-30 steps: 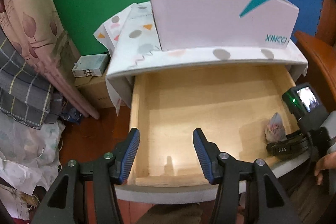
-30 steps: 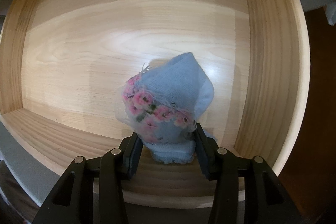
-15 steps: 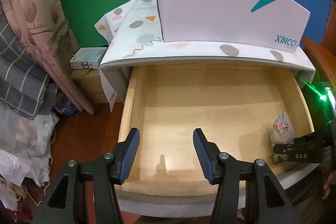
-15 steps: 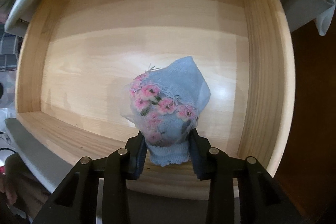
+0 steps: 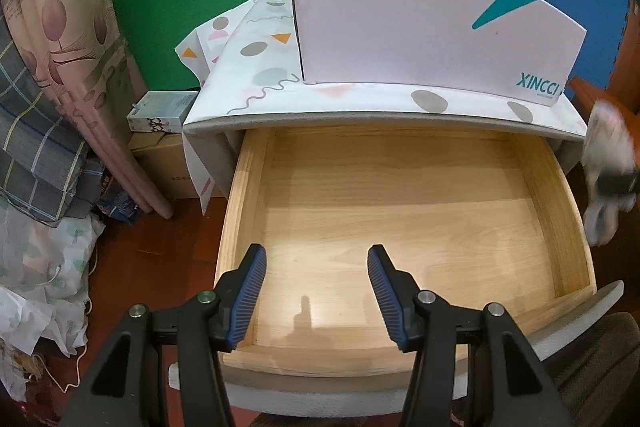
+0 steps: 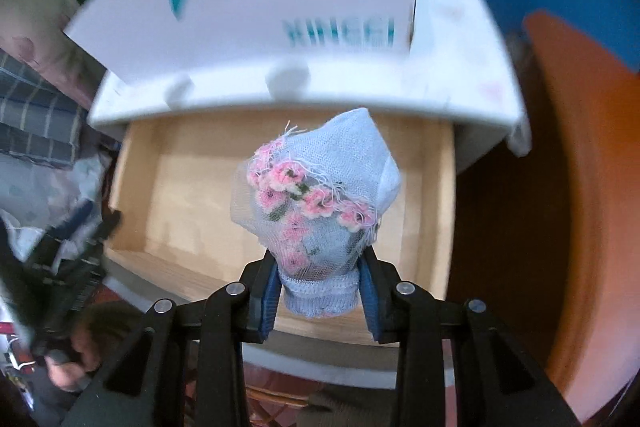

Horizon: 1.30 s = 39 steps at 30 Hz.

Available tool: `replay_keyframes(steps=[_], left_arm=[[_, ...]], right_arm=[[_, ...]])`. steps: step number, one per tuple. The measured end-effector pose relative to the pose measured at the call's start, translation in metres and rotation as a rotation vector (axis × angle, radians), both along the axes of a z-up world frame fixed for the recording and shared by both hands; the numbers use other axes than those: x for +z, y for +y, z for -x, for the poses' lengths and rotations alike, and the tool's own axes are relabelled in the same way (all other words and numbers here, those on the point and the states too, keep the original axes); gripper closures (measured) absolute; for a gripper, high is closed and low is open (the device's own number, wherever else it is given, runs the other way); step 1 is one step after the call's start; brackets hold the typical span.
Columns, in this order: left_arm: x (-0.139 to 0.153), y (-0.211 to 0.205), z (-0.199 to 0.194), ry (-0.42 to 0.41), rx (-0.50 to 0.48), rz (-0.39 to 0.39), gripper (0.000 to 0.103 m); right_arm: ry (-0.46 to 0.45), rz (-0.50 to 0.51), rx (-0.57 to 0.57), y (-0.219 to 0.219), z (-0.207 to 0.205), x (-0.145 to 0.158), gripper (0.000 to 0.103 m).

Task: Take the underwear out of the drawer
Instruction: 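Drop the light blue floral underwear into the box with the right gripper while the left gripper returns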

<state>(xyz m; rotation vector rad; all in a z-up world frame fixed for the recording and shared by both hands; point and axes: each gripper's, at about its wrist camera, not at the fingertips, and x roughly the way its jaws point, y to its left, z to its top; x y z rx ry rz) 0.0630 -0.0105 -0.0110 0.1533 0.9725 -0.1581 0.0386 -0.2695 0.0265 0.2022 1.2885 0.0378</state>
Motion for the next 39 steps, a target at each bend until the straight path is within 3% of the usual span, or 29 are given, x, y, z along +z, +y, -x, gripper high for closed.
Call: replay_keyframes(steps=[8, 17, 25, 31, 39], left_arm=[[0.001, 0.001, 0.0, -0.002, 0.004, 0.011, 0.049], [0.002, 0.003, 0.0, -0.004, 0.013, 0.025, 0.049], [0.003, 0.005, -0.001, -0.011, 0.025, 0.019, 0.049], [0.003, 0.009, -0.002, -0.016, 0.039, 0.027, 0.049], [0.003, 0.012, -0.003, -0.008, 0.053, 0.044, 0.049]], right_arm=[[-0.139, 0.02, 0.014, 0.009, -0.032, 0.08, 0.07], [-0.196, 0.061, 0.056, 0.036, -0.092, 0.117, 0.07], [-0.206, 0.075, 0.069, 0.059, -0.15, 0.115, 0.07], [-0.17, 0.082, 0.068, 0.067, -0.189, 0.095, 0.069], [-0.123, 0.079, 0.049, 0.067, -0.21, 0.063, 0.065]])
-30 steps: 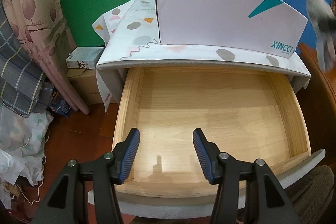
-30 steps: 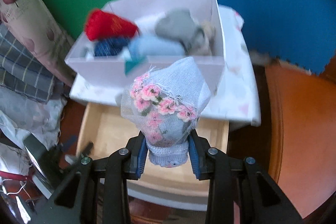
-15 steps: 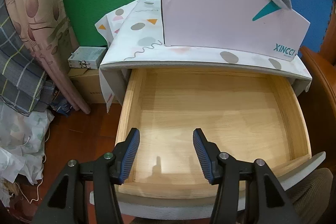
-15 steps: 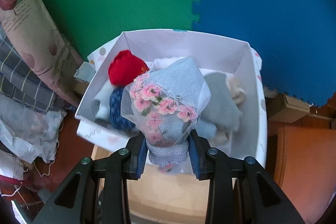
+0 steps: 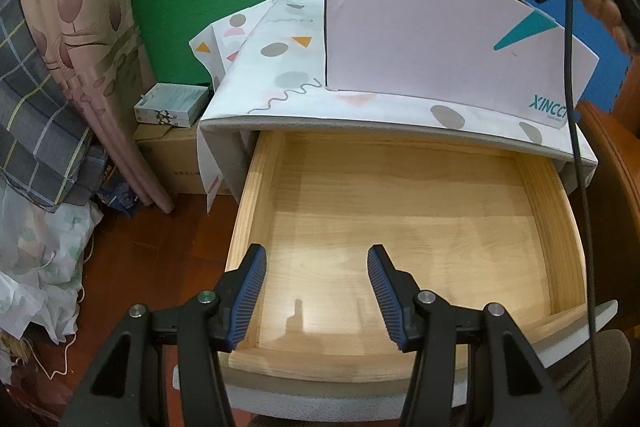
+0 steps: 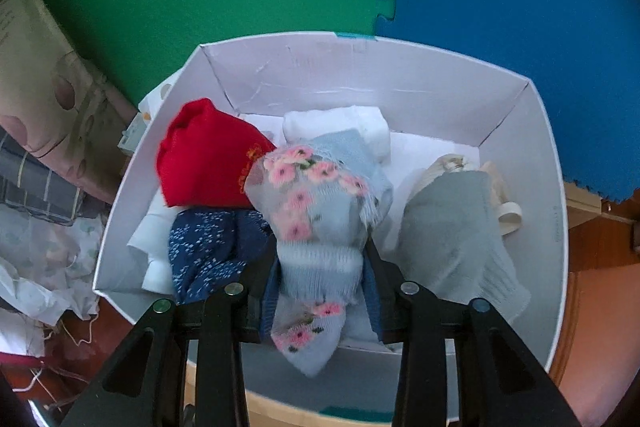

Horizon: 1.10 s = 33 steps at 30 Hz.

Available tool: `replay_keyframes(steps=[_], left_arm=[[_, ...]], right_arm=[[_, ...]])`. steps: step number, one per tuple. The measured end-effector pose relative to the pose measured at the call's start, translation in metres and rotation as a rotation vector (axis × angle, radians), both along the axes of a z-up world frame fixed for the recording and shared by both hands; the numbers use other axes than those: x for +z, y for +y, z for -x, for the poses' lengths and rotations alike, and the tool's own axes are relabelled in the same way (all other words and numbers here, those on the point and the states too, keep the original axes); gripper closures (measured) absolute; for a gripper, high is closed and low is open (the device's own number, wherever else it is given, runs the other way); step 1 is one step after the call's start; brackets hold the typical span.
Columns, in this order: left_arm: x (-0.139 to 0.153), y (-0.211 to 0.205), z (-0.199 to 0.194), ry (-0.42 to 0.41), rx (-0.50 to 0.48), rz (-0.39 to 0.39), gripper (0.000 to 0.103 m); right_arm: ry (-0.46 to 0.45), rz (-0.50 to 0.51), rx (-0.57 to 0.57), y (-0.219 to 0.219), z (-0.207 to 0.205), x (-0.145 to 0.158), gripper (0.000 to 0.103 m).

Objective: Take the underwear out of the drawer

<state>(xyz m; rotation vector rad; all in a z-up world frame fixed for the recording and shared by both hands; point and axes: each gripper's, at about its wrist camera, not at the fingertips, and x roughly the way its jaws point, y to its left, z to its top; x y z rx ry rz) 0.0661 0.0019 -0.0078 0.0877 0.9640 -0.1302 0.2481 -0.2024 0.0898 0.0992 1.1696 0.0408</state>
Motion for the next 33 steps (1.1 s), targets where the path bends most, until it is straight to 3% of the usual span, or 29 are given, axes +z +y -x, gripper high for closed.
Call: replay_keyframes(steps=[5, 7, 10, 15, 19, 23, 26, 29, 33], left_arm=[[-0.001, 0.001, -0.002, 0.008, 0.011, 0.009, 0.049], [-0.001, 0.0, -0.002, 0.007, 0.012, 0.003, 0.049], [-0.001, -0.003, -0.001, 0.007, 0.009, -0.002, 0.049], [-0.001, -0.007, 0.001, -0.003, 0.002, -0.018, 0.049], [0.001, -0.012, 0.005, -0.015, -0.008, -0.037, 0.049], [0.006, -0.021, 0.015, -0.047, -0.032, -0.065, 0.049], [0.009, -0.027, 0.022, -0.069, -0.047, -0.095, 0.049], [0.009, -0.029, 0.028, -0.056, -0.057, -0.08, 0.049], [0.009, -0.031, 0.036, -0.048, -0.066, -0.076, 0.049]], right_arm=[[-0.046, -0.025, 0.001, -0.001, 0.006, 0.002, 0.034], [-0.087, -0.021, 0.004, 0.0, 0.014, 0.012, 0.033], [-0.139, -0.021, 0.013, 0.001, 0.029, 0.03, 0.019], [-0.265, 0.021, 0.038, 0.003, 0.087, 0.062, 0.009], [-0.311, 0.053, 0.059, 0.005, 0.147, 0.063, 0.001], [-0.324, 0.122, 0.043, 0.005, 0.205, 0.033, 0.001], [-0.3, 0.153, 0.014, 0.002, 0.238, -0.009, 0.001], [-0.237, 0.141, -0.006, -0.003, 0.253, -0.05, 0.001], [-0.195, 0.103, -0.024, -0.011, 0.264, -0.079, 0.001]])
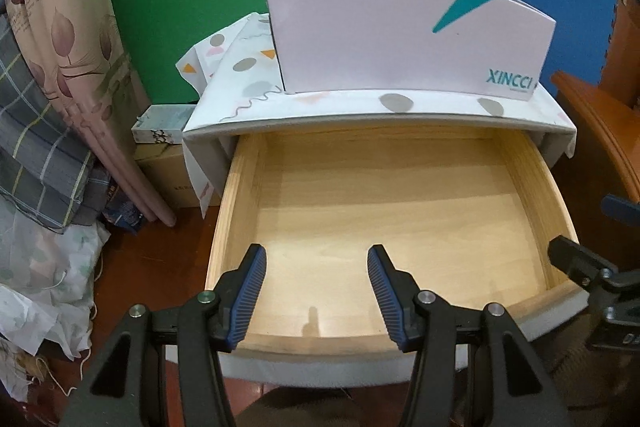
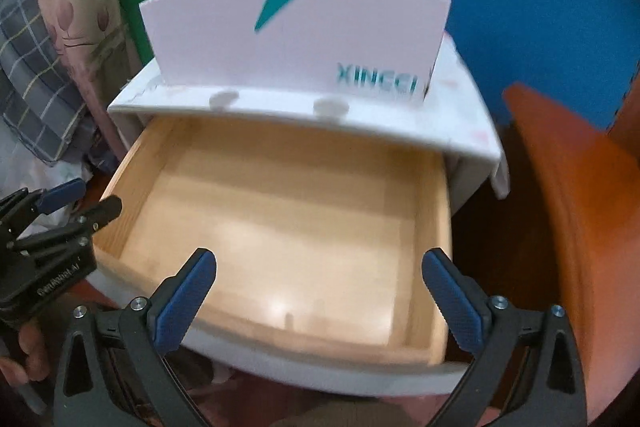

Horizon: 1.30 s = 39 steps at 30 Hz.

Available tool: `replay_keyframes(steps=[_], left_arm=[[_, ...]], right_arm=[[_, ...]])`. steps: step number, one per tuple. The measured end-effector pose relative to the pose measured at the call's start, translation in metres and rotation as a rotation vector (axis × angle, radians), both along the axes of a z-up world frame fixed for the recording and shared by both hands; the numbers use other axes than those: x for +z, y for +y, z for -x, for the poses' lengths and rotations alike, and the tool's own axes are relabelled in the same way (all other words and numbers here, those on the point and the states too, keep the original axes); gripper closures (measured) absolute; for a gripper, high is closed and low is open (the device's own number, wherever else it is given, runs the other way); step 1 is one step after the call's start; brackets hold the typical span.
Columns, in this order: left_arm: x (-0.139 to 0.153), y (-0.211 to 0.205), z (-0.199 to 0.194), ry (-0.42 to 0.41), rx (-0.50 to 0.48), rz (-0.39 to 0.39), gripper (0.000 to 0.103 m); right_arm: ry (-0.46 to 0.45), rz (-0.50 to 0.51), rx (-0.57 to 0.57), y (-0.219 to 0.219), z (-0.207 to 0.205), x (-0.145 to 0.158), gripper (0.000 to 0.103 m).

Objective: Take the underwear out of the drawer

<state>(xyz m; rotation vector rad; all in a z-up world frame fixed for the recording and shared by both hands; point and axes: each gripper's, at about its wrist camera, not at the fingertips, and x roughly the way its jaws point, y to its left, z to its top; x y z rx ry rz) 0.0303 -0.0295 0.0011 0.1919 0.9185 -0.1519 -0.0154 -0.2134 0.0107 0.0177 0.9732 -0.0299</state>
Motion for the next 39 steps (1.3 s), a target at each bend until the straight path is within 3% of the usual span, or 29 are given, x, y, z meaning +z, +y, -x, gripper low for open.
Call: replay_keyframes(steps=[7, 39], left_arm=[[-0.002, -0.006, 0.004, 0.013, -0.008, 0.009, 0.049], [-0.004, -0.014, 0.007, 0.0, -0.032, 0.001, 0.049]], right_arm=[[0.018, -0.062, -0.03, -0.009, 0.002, -0.015, 0.001], [0.067, -0.022, -0.033, 0.0, -0.002, -0.024, 0.001]])
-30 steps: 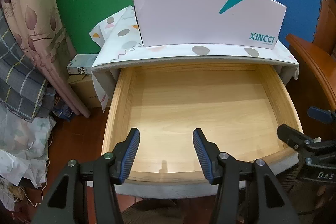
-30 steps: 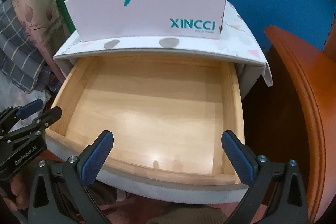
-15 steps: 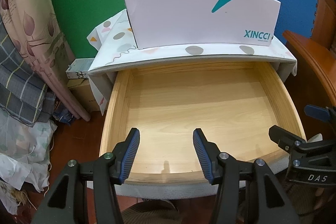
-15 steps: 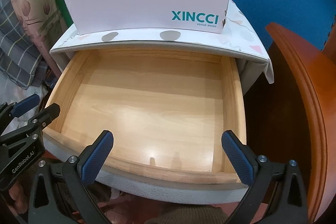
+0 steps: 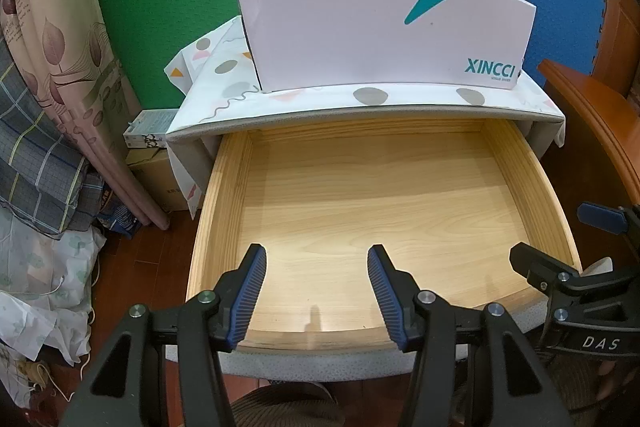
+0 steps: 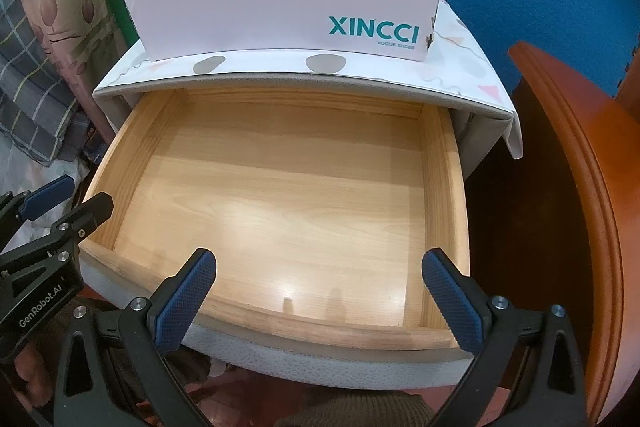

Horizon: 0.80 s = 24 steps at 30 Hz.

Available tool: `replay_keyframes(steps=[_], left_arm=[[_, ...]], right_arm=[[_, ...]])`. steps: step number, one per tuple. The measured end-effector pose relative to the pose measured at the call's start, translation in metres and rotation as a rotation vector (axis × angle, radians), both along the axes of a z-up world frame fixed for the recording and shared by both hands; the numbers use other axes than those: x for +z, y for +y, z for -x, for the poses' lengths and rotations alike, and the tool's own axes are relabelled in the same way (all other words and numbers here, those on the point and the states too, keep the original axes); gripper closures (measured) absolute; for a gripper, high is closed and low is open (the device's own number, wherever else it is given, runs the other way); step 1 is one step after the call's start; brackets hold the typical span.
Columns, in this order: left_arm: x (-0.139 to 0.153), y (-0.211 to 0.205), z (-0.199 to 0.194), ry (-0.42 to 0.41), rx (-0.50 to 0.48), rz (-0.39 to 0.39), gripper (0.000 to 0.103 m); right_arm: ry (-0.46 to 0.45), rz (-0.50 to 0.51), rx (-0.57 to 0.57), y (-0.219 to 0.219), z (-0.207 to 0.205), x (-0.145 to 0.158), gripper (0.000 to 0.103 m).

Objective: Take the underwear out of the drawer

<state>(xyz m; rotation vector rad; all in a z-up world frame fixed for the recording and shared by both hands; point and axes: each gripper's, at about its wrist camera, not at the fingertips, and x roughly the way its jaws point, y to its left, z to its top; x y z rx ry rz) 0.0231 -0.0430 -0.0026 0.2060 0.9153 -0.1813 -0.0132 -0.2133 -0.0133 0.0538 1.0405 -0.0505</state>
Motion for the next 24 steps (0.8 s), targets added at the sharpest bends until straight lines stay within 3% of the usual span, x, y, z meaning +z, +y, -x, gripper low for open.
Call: replay_keyframes(steps=[24], left_arm=[[0.0013, -0.0014, -0.0007, -0.012, 0.008, -0.002, 0.049]], right_arm=[[0.005, 0.01, -0.006, 0.0018, -0.001, -0.0002, 0.001]])
